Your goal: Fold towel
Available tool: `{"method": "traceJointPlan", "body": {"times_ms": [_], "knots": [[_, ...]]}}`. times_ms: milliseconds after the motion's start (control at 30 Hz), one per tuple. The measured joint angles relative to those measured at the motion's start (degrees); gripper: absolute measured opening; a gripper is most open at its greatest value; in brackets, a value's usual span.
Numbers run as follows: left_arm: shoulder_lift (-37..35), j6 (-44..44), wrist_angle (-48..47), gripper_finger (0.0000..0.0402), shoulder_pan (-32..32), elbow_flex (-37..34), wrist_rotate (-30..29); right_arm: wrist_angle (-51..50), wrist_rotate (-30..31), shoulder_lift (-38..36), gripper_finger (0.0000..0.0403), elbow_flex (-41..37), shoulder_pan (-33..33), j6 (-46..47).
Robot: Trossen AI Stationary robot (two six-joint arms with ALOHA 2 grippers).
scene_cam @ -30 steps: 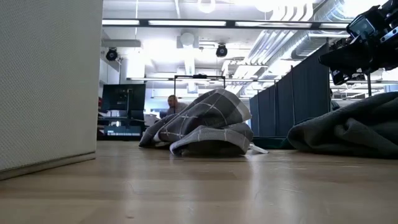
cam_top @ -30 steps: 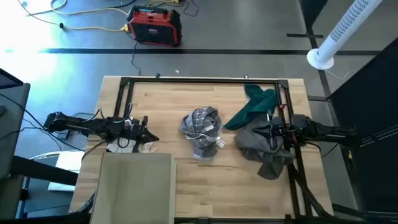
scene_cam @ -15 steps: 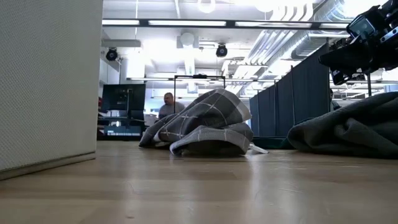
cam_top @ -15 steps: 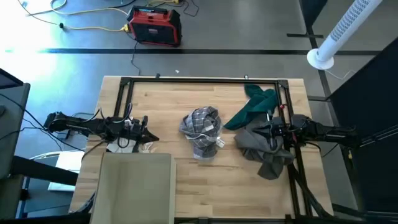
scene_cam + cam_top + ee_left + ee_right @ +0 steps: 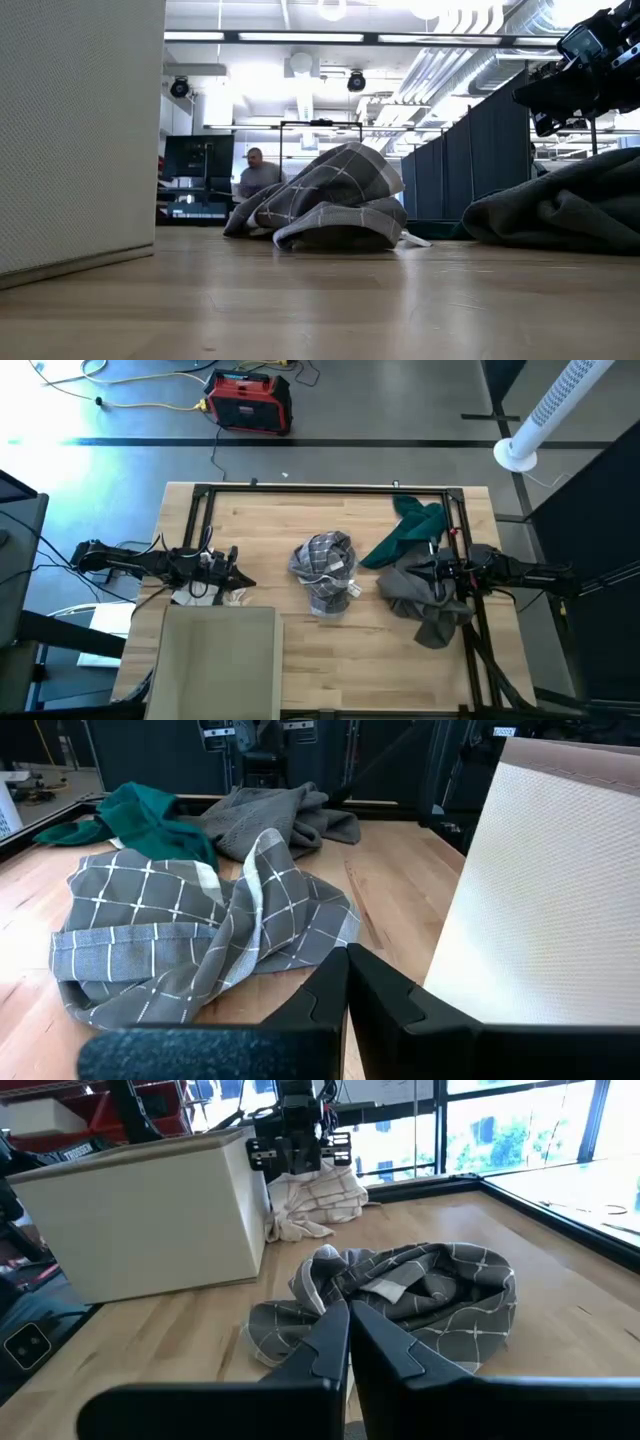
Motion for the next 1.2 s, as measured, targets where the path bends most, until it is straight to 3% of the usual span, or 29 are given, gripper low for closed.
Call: {"method": "traceJointPlan", "body": {"times_ms": [167, 1000, 1200], "knots": [[-0.02, 3.21, 0.11, 0.0000, -0.01, 0.00, 0.00, -0.01, 0.01, 0.00, 0.0000, 0.02, 0.02, 0.00], [-0.02, 2.88, 0.12, 0.0000, 0.00, 0.00, -0.02, -0.02, 0.00, 0.02, 0.0000, 0.00, 0.00, 0.00], [0.00, 3.36, 5.79, 0.0000, -0.01, 0.00, -0.04, 0.00, 0.12, 0.02, 0.0000, 0.01, 0.01, -1.42]]}}
